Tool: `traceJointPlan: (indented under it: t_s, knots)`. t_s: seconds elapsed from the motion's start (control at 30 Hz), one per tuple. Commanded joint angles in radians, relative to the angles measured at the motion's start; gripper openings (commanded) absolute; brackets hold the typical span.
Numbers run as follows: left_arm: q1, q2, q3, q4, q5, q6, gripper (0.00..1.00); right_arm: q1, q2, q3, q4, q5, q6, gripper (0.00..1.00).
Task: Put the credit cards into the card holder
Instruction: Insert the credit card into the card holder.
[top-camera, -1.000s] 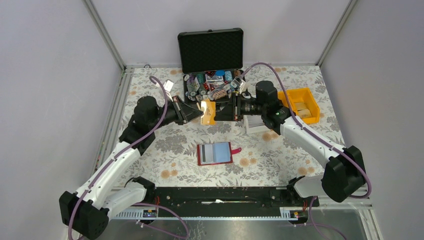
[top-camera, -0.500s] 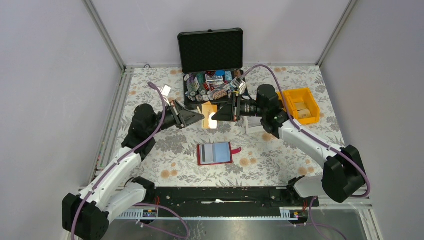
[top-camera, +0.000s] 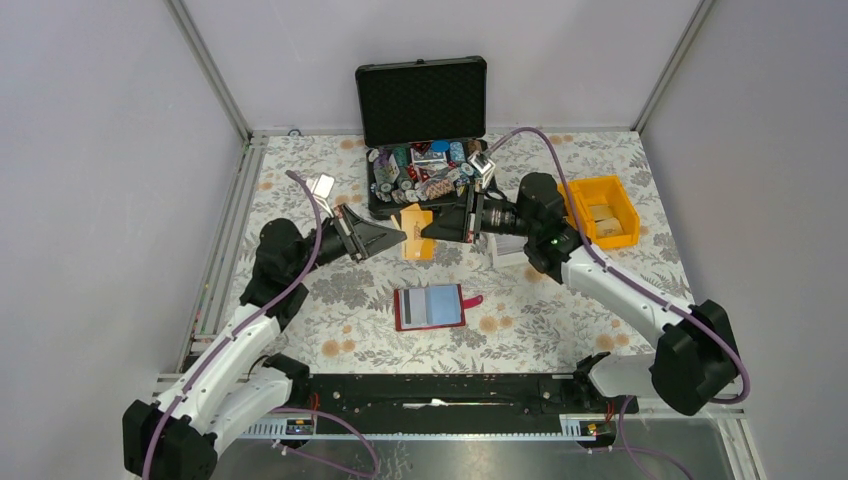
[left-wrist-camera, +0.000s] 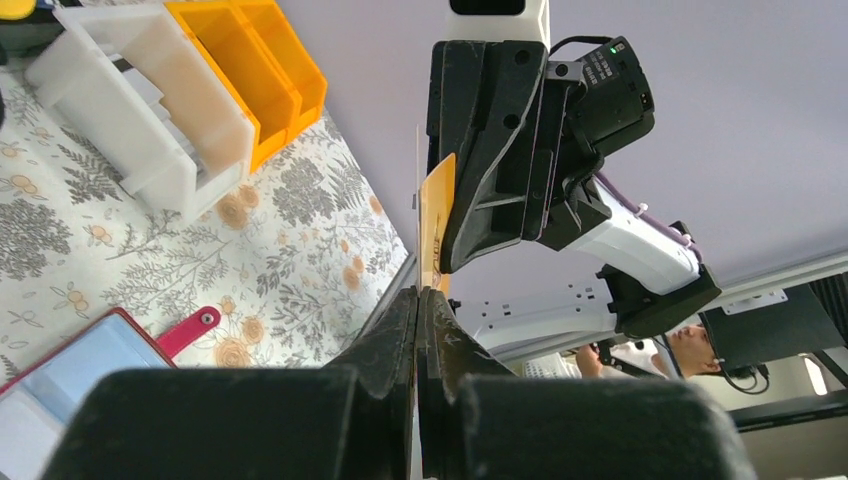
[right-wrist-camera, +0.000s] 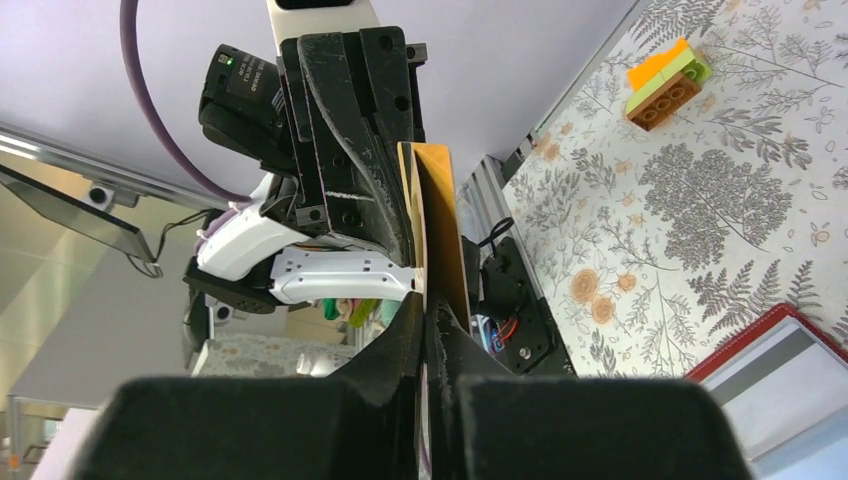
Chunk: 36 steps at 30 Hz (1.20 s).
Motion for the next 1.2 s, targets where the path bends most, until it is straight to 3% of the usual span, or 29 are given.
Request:
traceJointPlan:
  t_s: [0.0,0.63,0.77,0.93,1.17]
  knots:
    - [0.036,-0.045,-0.025,0.064,-0.011,-0.029,0.0,0.0,-0.098,0.023,-0.108,0.086,-0.114,0.0]
    - [0.08,-0.072,-0.055,0.094,-0.015,-0.054,0.0,-0.012,-0.169,-0.062,-0.098,0.119,-0.093,0.0]
    - [0.121,-0.1,-0.023,-0.093,0.015,0.081,0.0,-0.063,-0.203,-0.027,-0.234,0.14,-0.157,0.0]
    - [0.172,-0.101,0.053,-0.477,0.011,0.378,0.0,-0.08,-0.232,-0.043,-0.356,0.174,-0.22,0.0]
    - [0.212,-0.12,-0.027,-0.56,0.035,0.452,0.0,-0.068,-0.266,-0.16,-0.473,0.302,-0.264,0.0]
